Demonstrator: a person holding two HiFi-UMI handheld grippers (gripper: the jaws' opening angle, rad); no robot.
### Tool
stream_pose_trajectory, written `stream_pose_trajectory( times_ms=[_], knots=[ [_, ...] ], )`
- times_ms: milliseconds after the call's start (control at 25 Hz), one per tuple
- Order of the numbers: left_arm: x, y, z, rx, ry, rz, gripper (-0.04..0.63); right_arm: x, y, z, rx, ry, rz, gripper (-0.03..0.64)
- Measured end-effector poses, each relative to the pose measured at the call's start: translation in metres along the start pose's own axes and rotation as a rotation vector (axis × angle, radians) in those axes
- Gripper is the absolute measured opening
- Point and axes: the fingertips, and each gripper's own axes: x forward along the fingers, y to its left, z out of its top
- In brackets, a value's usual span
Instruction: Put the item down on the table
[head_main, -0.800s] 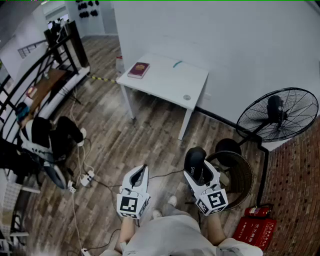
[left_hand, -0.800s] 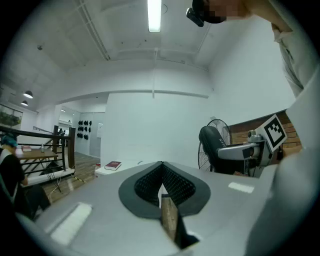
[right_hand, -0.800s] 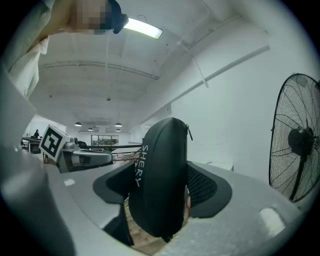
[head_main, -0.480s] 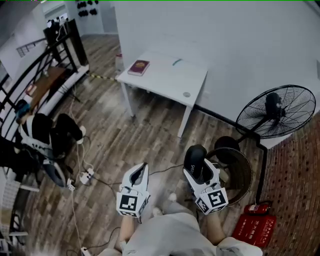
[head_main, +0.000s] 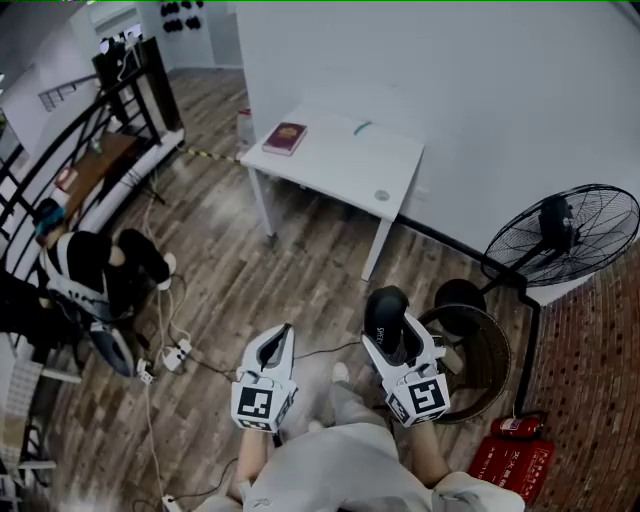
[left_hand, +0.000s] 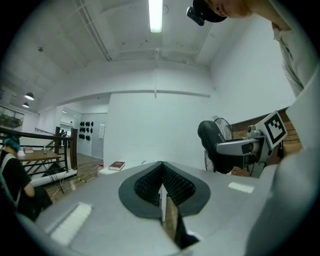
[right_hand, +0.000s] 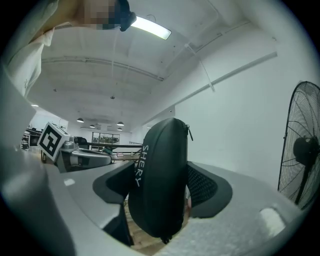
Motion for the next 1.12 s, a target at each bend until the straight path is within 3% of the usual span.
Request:
stream_pose_trajectory(
  times_ms=[680, 1120],
  knots=[
    [0.157, 0.051, 0.018, -0.001, 0.024, 0.084, 0.018, 0.140, -0.107, 0.005, 0.033, -0.014, 0.131, 0.325],
    [0.200, 0.067, 0.015, -0.011, 0.037, 0.145, 0.018, 0.193, -0.140, -0.001, 0.048, -0.001, 0.213, 0.327]
  ],
)
